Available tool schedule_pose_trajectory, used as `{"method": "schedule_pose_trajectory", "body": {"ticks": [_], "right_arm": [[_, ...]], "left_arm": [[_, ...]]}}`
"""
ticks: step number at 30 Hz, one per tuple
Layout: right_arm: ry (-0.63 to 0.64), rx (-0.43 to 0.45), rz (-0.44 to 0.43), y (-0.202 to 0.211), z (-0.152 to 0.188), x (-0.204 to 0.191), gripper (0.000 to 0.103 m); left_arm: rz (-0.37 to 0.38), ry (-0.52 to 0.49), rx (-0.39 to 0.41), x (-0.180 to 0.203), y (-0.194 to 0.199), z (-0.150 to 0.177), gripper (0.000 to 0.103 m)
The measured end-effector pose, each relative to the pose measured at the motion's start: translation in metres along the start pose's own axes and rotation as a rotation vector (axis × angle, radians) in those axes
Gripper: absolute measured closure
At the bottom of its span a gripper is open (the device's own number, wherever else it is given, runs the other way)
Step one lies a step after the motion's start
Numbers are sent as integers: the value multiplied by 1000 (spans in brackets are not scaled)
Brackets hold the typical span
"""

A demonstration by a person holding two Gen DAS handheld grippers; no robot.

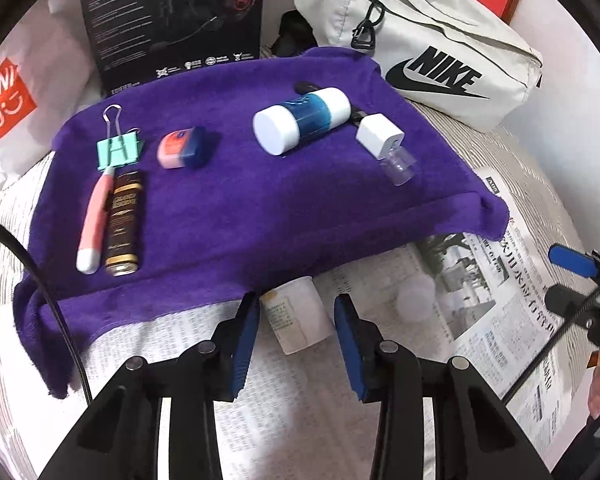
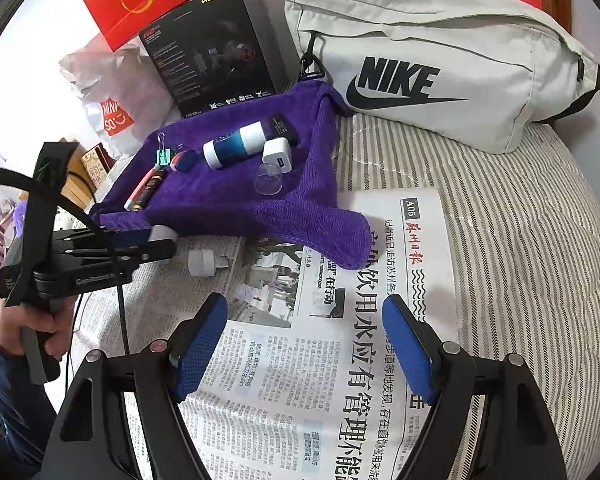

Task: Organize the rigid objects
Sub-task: 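Grasp the white paper cup with the left gripper while the right grasps the white USB lamp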

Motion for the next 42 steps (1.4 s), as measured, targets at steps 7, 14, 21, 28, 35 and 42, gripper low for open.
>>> {"method": "schedule_pose_trajectory", "body": {"ticks": [7, 14, 21, 28, 35, 42], "right_arm": [[11, -20, -3, -7, 1, -2, 24], [13, -26, -23, -10, 2, -6, 24], [83, -24, -55, -21, -3, -38, 24], [120, -17, -90, -40, -13, -74, 28], [105, -66, -89, -61, -18, -88, 43], [157, -47, -27, -68, -22, -100, 61]], "left_arm": [[-73, -8, -19, 1, -13, -3, 65], [-47, -11, -8, -10, -2, 3, 75], [-83, 30, 7, -43, 16, 19, 75], [-75, 60, 23, -59, 23, 28, 75], [-58, 61, 37, -58, 23, 28, 75], [-34, 67, 51, -61, 26, 29, 75]]}}
Point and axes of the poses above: each gripper's, at about its wrist camera, not at the fingertips, and y roughly against the way its jaws point, x to its right, z to its underside, the point moved 6 cm from there along -y, roughly the way its jaws point, and after that the axes turned 12 degrees about z, right-handed, at the moved point
